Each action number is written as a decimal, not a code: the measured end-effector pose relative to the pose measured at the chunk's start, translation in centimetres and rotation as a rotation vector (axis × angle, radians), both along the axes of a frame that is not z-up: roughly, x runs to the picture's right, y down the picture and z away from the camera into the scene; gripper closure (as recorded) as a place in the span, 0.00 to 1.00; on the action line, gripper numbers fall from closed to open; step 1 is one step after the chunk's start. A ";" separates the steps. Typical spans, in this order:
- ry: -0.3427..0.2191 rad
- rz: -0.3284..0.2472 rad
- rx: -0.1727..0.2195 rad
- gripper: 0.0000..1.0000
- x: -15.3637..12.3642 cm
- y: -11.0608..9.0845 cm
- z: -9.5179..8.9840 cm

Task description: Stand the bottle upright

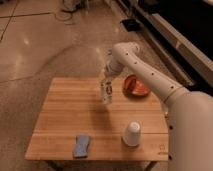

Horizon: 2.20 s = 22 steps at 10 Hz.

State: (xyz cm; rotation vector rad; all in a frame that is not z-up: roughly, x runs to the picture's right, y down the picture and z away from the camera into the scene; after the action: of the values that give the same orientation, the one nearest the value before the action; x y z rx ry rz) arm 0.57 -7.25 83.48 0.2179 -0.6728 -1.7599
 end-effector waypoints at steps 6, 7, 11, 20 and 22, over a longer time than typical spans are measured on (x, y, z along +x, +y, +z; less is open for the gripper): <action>-0.177 0.089 0.233 1.00 1.9 -0.2 -2.5; -0.179 0.095 0.246 1.00 2.0 0.2 -2.0; -0.181 0.100 0.255 1.00 1.8 0.5 -1.7; -0.232 -0.007 0.523 1.00 1.9 -1.1 -1.2; -0.254 -0.055 0.601 1.00 2.2 -0.3 -0.9</action>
State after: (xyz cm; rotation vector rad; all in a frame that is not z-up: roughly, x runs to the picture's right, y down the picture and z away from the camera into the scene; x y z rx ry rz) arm 2.79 -7.51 82.63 0.8510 -0.3082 -1.9690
